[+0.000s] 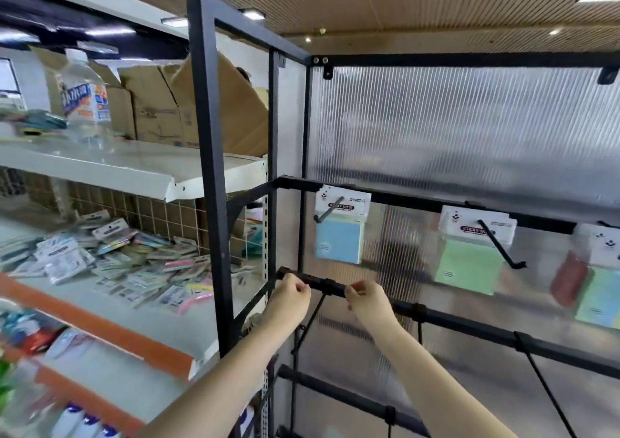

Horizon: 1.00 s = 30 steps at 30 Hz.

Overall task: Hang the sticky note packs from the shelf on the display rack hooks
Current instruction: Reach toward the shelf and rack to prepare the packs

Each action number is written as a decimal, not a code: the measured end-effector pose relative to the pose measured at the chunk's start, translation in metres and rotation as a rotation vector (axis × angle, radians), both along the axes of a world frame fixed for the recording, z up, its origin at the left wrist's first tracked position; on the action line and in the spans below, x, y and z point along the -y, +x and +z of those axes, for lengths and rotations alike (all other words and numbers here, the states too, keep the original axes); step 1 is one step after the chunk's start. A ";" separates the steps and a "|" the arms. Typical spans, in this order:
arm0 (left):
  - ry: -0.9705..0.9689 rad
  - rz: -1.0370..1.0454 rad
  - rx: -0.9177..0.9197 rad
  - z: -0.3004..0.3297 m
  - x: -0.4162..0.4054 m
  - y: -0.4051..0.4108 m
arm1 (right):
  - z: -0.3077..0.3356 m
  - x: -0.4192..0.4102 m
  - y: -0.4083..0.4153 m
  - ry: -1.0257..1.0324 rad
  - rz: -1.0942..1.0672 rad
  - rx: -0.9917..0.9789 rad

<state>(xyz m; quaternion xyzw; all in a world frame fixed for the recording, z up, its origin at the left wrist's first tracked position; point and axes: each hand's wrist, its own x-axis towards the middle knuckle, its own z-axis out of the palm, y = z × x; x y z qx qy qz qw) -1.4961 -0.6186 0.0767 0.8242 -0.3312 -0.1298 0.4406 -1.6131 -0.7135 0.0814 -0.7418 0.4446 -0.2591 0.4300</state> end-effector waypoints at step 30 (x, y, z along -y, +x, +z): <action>0.240 -0.019 0.022 -0.049 -0.265 0.214 | -0.038 -0.248 0.232 -0.302 0.487 -0.019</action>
